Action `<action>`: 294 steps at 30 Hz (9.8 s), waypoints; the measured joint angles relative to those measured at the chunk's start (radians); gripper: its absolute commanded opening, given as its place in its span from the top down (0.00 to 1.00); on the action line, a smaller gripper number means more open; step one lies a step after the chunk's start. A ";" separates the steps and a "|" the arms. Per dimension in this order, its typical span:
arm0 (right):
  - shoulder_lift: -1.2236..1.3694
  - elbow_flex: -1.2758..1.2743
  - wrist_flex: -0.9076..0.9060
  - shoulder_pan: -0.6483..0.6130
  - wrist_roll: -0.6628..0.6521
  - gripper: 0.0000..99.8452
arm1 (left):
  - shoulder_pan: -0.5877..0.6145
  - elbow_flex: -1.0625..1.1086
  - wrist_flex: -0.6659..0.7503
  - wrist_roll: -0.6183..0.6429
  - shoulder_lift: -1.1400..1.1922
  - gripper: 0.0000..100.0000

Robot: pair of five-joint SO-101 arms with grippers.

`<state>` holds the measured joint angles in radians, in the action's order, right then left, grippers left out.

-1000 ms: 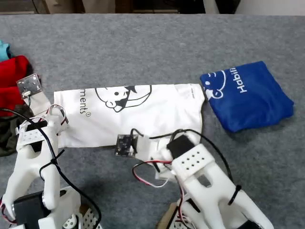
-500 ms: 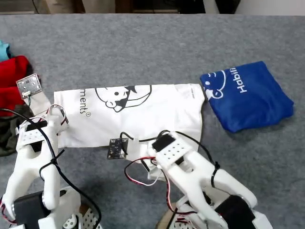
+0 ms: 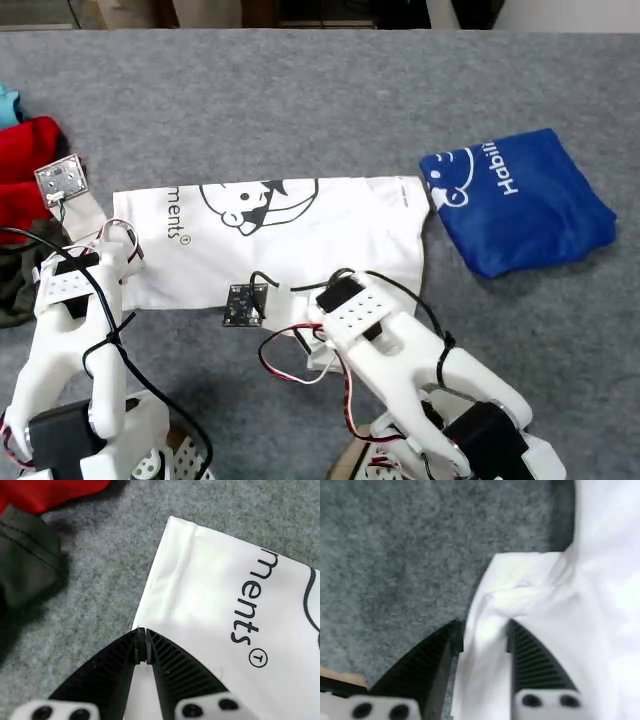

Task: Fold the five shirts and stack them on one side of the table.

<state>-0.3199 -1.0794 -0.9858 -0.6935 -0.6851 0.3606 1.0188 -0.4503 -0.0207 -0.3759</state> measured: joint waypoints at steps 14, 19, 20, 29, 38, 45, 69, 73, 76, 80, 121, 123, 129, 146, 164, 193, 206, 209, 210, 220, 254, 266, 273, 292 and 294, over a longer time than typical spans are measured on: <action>0.066 0.061 -0.012 0.040 0.035 1.00 | 0.000 0.000 0.000 -0.005 0.003 0.98; 0.084 0.204 -0.167 0.120 0.035 1.00 | 0.000 0.000 0.000 -0.005 0.006 0.98; 0.084 0.245 -0.203 0.126 0.035 1.00 | 0.000 0.000 0.000 -0.005 0.006 0.98; 0.325 0.692 -0.446 0.140 -0.061 1.00 | 0.000 0.000 0.000 -0.006 0.006 0.98; 0.626 1.046 -0.568 0.141 -0.290 1.00 | 0.000 0.000 0.000 -0.006 0.006 0.98; 0.730 1.148 -0.600 0.210 -0.468 0.91 | 0.000 0.000 0.000 -0.006 0.006 0.98; 0.523 1.301 -0.773 0.316 -0.301 1.00 | 0.000 0.000 0.000 -0.006 0.006 0.98; 0.334 1.119 -0.775 0.239 -0.241 1.00 | 0.000 0.000 0.000 -0.006 0.006 0.98; 0.207 0.914 -0.775 0.137 -0.199 1.00 | 0.000 0.000 0.000 -0.006 0.006 0.98; 0.098 0.669 -0.710 0.049 -0.147 1.00 | 0.000 0.000 0.000 -0.006 0.006 0.98; 0.497 0.792 -0.173 0.304 -0.318 1.00 | 0.000 0.000 0.000 -0.006 0.006 0.98; 0.559 0.864 -0.190 0.316 -0.330 1.00 | 0.000 0.000 0.000 -0.006 0.006 0.98; 0.629 1.085 -0.316 0.339 -0.336 1.00 | 0.000 0.000 0.000 -0.006 0.006 0.98; 0.339 0.810 -0.496 0.210 -0.253 1.00 | 0.000 0.000 0.000 -0.006 0.006 0.98; 0.730 0.956 -0.204 0.163 -0.175 1.00 | 0.000 0.000 0.000 -0.006 0.006 0.98; 0.407 0.773 -0.276 0.245 -0.100 1.00 | 0.000 0.000 0.000 -0.006 0.006 0.98; 0.575 0.876 -0.222 0.324 -0.095 1.00 | 0.000 0.000 0.000 -0.006 0.006 0.98; 0.520 0.939 -0.311 0.324 -0.095 1.00 | 0.000 0.000 0.000 -0.006 0.006 0.98; 0.489 0.956 -0.342 0.324 -0.095 1.00 | 0.000 0.000 0.000 -0.006 0.006 0.98; 0.155 0.999 -0.574 0.459 -0.095 1.00 | 0.000 -0.086 -0.118 -0.006 0.006 0.98; 0.006 0.353 0.420 0.586 0.526 1.00 | 0.080 -1.226 -1.226 -0.233 0.721 0.79; 0.006 0.249 0.631 0.586 0.591 1.00 | 0.080 -1.226 -1.137 -0.328 0.833 0.79; 0.121 0.278 0.663 0.586 0.580 1.00 | 0.080 -1.229 -1.074 -0.302 0.916 0.79; 0.140 0.284 0.663 0.586 0.578 1.00 | 0.072 -1.241 -1.016 -0.235 1.022 0.97; 0.140 0.284 0.663 0.586 0.578 1.00 | 0.054 -1.241 -1.011 -0.232 1.022 0.98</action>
<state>-0.1803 -0.7956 -0.3230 -0.1074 -0.1066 0.4143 -0.2225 -1.4615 -0.2524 0.6460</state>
